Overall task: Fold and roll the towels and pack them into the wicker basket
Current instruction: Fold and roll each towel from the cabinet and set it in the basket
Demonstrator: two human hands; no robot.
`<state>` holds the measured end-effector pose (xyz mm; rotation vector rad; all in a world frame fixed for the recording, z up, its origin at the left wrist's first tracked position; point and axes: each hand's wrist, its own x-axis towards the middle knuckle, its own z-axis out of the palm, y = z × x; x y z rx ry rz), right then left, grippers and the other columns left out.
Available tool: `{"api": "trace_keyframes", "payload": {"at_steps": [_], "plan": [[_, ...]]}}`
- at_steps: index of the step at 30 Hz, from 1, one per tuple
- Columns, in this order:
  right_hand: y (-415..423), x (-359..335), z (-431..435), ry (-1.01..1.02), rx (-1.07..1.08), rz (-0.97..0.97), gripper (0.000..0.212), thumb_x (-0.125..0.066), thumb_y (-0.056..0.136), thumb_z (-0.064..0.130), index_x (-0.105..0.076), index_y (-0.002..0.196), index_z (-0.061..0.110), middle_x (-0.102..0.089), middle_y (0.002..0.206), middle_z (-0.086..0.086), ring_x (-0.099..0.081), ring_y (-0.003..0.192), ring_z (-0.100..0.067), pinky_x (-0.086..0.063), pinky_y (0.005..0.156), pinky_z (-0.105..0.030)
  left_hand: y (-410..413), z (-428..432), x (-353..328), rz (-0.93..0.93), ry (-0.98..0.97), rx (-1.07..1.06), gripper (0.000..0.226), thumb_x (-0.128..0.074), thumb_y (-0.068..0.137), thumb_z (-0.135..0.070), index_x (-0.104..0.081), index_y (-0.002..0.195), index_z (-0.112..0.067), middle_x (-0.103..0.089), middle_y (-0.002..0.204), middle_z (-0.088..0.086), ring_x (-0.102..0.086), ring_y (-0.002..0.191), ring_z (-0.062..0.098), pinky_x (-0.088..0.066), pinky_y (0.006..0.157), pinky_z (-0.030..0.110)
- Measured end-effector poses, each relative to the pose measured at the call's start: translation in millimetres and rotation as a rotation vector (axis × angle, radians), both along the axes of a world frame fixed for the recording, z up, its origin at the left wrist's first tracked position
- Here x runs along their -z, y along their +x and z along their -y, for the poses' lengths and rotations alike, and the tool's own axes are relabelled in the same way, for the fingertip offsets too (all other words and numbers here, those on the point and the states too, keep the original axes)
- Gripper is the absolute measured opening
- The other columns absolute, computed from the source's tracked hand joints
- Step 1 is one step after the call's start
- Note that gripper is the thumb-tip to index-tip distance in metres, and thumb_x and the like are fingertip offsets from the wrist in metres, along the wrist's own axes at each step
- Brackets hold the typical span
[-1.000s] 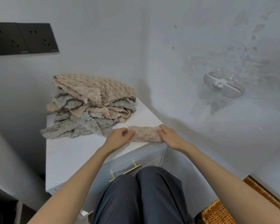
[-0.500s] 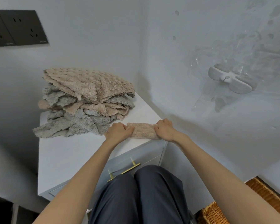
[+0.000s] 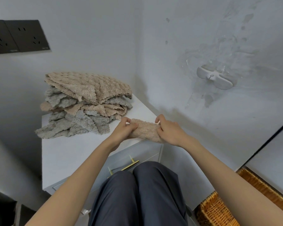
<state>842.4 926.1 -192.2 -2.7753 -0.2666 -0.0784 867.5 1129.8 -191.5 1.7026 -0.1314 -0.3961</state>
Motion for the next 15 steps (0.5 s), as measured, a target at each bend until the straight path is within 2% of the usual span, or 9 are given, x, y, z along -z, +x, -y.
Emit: {"api": "trace_keyframes", "payload": {"at_steps": [2, 4, 7, 10, 13, 15], "plan": [[-16.8, -11.0, 1.6, 0.035, -0.048, 0.061, 0.015, -0.033, 0.096, 0.016, -0.034, 0.110, 0.015, -0.058, 0.085, -0.003, -0.051, 0.076, -0.025, -0.031, 0.069, -0.032, -10.5, 9.0, -8.5, 0.018, -0.031, 0.019, 0.015, -0.056, 0.095, -0.019, -0.043, 0.093, -0.013, -0.058, 0.096, 0.015, -0.059, 0.084, 0.021, -0.053, 0.091, 0.046], [-35.1, -21.6, 3.2, 0.151, -0.068, 0.019, 0.007, -0.032, 0.095, 0.019, -0.030, 0.102, 0.021, -0.050, 0.076, 0.001, -0.047, 0.067, -0.021, -0.032, 0.060, -0.033, -21.3, 18.6, -16.7, 0.047, -0.049, 0.042, 0.014, -0.056, 0.095, -0.019, -0.044, 0.094, -0.012, -0.058, 0.099, 0.018, -0.059, 0.086, 0.023, -0.054, 0.090, 0.045], [-62.1, -27.5, 9.8, 0.318, -0.039, -0.062, 0.004, -0.032, 0.094, 0.025, -0.029, 0.096, 0.022, -0.041, 0.070, 0.002, -0.037, 0.060, -0.015, -0.033, 0.057, -0.032, -38.2, 32.8, -24.9, 0.087, -0.038, 0.085, 0.016, -0.055, 0.095, -0.020, -0.045, 0.100, -0.009, -0.059, 0.101, 0.021, -0.059, 0.085, 0.021, -0.055, 0.083, 0.039], [-89.3, -20.3, 23.0, 0.406, 0.001, -0.053, 0.007, -0.035, 0.094, 0.022, -0.029, 0.095, 0.020, -0.038, 0.073, 0.003, -0.032, 0.061, -0.013, -0.031, 0.058, -0.031, -57.1, 49.1, -25.8, 0.082, -0.017, 0.133, 0.018, -0.056, 0.095, -0.020, -0.046, 0.103, -0.008, -0.061, 0.104, 0.024, -0.060, 0.088, 0.024, -0.053, 0.086, 0.043], [-117.0, -6.5, 41.2, 0.455, 0.053, -0.045, 0.012, -0.042, 0.093, 0.021, -0.030, 0.094, 0.020, -0.038, 0.073, 0.001, -0.031, 0.060, -0.010, -0.030, 0.057, -0.029, -78.8, 68.4, -18.6, 0.076, -0.003, 0.180, 0.018, -0.058, 0.093, -0.020, -0.047, 0.098, -0.008, -0.064, 0.096, 0.017, -0.062, 0.082, 0.020, -0.053, 0.086, 0.042], [-136.2, 4.8, 54.8, 0.466, 0.088, -0.047, 0.016, -0.047, 0.092, 0.021, -0.032, 0.091, 0.023, -0.039, 0.072, 0.004, -0.031, 0.057, -0.005, -0.030, 0.054, -0.022, -91.7, 82.3, -9.2, 0.082, 0.017, 0.211, 0.020, -0.062, 0.091, -0.023, -0.048, 0.097, -0.009, -0.065, 0.085, 0.007, -0.062, 0.074, 0.013, -0.056, 0.078, 0.034]]}}
